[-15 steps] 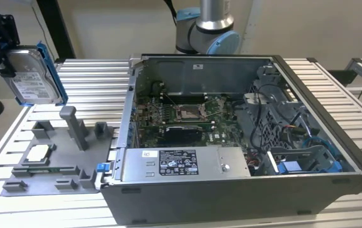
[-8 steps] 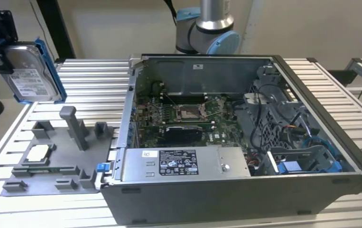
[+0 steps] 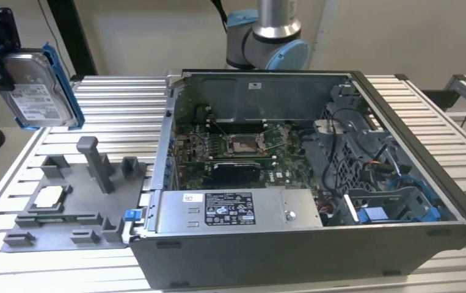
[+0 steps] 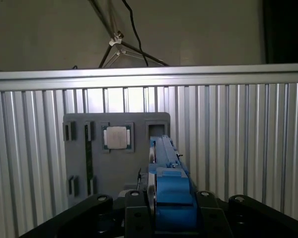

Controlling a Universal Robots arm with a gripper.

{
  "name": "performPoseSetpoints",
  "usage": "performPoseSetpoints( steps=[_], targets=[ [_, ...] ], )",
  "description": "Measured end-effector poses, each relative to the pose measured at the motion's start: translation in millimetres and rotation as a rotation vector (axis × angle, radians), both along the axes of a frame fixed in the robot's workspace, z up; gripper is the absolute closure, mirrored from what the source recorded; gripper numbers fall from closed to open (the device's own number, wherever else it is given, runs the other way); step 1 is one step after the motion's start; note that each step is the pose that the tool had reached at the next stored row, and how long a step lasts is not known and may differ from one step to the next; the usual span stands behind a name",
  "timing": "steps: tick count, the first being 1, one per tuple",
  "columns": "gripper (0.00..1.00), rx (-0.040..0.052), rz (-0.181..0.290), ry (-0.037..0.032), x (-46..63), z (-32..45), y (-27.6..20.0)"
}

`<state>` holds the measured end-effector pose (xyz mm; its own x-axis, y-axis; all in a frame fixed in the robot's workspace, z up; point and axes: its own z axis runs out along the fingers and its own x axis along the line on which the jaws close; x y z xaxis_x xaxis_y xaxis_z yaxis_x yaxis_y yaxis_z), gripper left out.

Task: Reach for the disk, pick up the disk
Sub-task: 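Pick up the disk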

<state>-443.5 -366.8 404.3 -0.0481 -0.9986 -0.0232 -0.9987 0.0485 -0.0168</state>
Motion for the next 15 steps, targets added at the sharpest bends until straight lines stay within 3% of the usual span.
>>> performPoseSetpoints(
  steps=[15],
  targets=[
    [1.00,0.0001,0.000,0.0001,0.0,21.1,0.0]
  ],
)
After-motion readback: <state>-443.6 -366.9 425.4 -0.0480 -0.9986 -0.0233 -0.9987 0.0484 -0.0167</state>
